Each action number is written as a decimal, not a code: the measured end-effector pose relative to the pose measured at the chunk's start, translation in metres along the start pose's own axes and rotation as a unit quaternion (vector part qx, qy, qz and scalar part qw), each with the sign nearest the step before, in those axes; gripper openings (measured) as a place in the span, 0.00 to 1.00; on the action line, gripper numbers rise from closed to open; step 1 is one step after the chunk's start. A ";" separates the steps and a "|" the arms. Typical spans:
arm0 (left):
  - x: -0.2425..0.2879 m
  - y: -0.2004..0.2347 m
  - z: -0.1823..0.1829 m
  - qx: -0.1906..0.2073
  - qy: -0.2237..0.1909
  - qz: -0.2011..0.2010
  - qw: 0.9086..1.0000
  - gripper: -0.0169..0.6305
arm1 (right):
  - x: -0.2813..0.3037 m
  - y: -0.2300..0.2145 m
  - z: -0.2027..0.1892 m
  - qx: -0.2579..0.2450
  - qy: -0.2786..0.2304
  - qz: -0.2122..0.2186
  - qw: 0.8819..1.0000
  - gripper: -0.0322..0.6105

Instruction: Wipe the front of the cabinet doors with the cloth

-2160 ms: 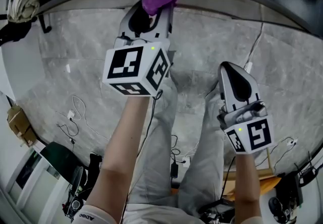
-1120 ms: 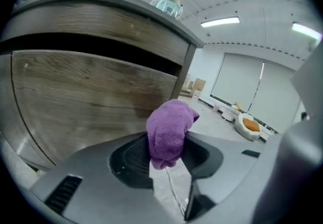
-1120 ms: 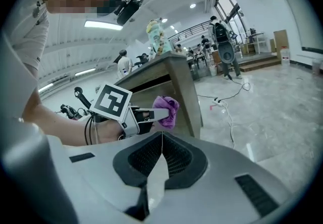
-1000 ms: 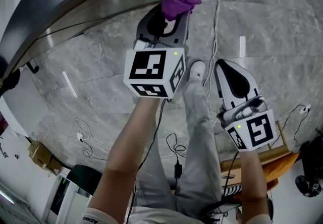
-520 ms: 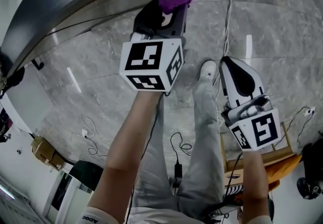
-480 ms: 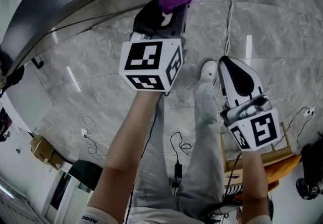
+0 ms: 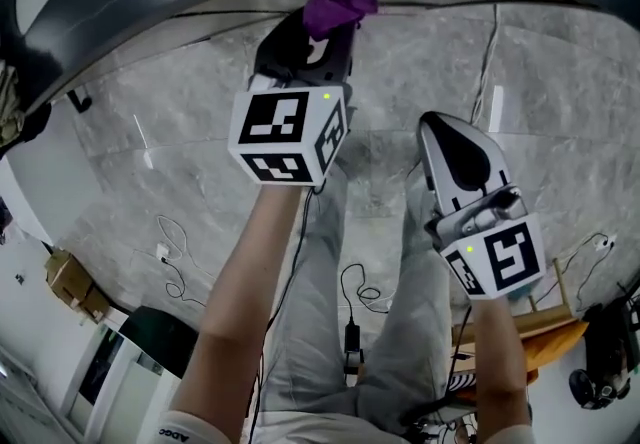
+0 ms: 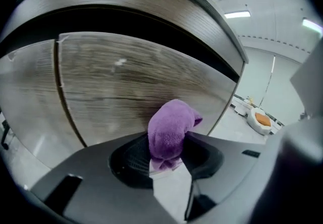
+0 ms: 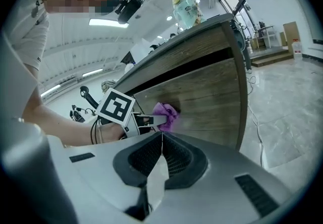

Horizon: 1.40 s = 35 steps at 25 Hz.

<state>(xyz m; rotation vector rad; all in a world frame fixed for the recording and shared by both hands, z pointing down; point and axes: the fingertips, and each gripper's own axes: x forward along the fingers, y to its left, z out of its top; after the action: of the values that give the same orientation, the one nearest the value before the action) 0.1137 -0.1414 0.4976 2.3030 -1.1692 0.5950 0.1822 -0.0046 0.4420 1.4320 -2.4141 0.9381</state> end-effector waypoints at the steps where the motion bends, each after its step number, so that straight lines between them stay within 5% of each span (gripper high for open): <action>1: -0.005 0.012 0.000 -0.004 0.000 0.006 1.000 0.25 | 0.006 0.006 0.000 -0.003 0.002 0.003 1.000 0.09; 12: -0.053 0.110 -0.006 -0.048 -0.008 0.091 0.995 0.25 | 0.038 0.048 0.004 -0.008 0.000 0.020 1.000 0.09; 17: -0.063 0.118 -0.008 -0.059 -0.015 0.133 0.989 0.25 | 0.024 0.046 -0.001 -0.006 0.000 0.026 1.000 0.09; 22: -0.048 0.069 -0.015 -0.051 -0.012 0.120 0.991 0.25 | -0.011 0.017 -0.011 -0.003 0.006 0.020 1.000 0.09; 35: 0.080 -0.146 -0.059 -0.019 0.041 -0.001 0.999 0.25 | -0.109 -0.102 -0.039 0.001 0.027 -0.011 1.000 0.09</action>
<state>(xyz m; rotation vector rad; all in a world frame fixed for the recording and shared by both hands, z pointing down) 0.2680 -0.0805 0.5573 2.2267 -1.1288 0.6552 0.3185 0.0639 0.4670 1.4129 -2.3548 0.9605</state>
